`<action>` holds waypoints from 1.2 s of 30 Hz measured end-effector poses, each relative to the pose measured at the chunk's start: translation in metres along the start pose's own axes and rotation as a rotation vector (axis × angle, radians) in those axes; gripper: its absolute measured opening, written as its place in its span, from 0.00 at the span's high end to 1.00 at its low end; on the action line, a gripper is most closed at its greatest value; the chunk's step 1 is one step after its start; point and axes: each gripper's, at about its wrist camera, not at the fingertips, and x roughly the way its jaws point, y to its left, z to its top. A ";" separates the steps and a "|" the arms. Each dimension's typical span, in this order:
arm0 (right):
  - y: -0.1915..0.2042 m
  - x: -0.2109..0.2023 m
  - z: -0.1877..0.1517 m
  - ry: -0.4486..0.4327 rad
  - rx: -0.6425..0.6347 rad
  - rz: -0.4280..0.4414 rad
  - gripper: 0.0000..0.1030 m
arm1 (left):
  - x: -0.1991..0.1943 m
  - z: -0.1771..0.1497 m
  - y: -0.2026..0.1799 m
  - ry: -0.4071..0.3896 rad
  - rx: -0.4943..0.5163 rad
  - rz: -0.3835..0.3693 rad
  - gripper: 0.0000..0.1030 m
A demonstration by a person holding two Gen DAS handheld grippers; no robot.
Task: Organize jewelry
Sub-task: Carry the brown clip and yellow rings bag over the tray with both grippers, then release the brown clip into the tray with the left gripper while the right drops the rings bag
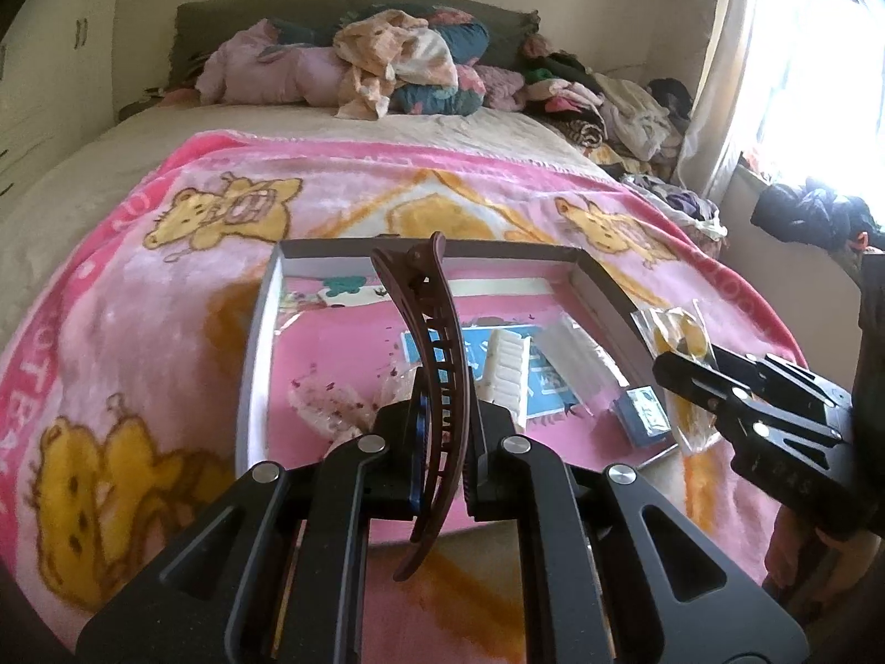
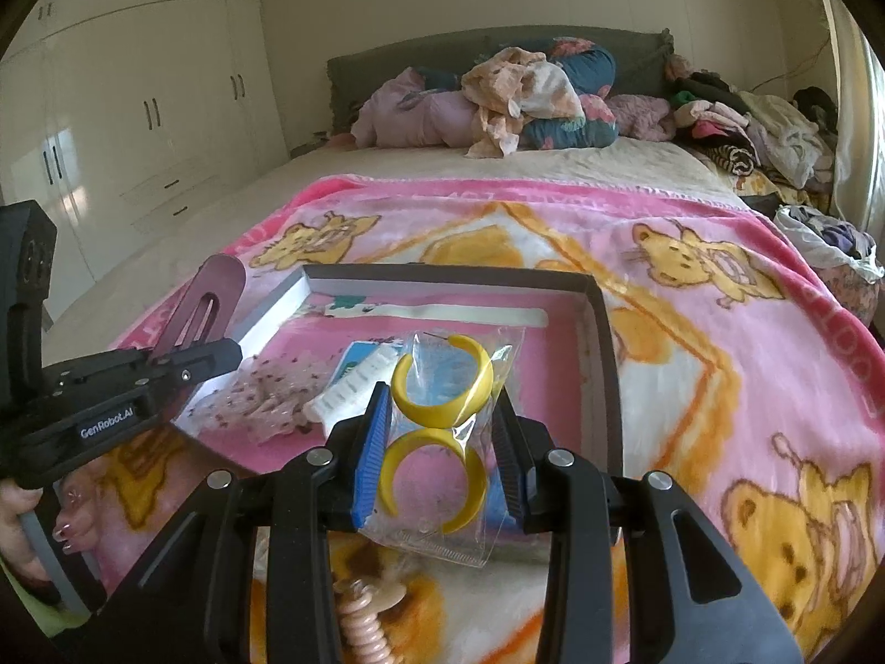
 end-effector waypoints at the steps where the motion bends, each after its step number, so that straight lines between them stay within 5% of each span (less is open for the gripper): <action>1: -0.002 0.003 0.001 0.002 0.002 -0.004 0.67 | 0.002 0.000 0.000 0.004 0.004 -0.001 0.96; 36: -0.037 0.064 -0.003 0.102 0.008 -0.103 0.64 | 0.059 -0.012 -0.002 0.122 0.036 -0.050 0.96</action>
